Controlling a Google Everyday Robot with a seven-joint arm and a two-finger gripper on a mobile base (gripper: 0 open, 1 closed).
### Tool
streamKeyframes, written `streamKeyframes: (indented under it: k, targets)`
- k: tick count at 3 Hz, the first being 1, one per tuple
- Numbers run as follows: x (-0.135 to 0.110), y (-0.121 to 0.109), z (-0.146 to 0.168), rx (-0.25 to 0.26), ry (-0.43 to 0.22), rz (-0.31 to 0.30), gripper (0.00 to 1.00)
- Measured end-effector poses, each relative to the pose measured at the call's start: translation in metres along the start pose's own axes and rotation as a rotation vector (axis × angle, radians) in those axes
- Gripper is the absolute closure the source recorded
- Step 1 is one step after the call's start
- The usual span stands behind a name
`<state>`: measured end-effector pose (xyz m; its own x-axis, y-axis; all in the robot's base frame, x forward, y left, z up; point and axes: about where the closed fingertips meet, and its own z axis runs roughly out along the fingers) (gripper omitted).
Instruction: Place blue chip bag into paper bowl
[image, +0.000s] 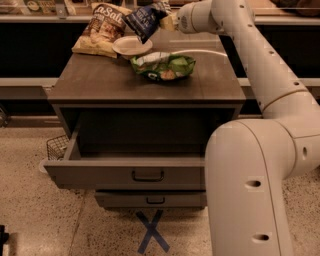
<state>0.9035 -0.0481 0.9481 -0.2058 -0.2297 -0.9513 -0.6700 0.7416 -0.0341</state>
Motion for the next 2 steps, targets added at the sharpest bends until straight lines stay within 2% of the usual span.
streamKeyframes:
  k: [1,2]
  targets:
    - [0.002,0.014,0.018,-0.037,0.001,0.012,1.00]
    - [0.008,0.028,0.042,-0.059,0.014,0.019,0.74]
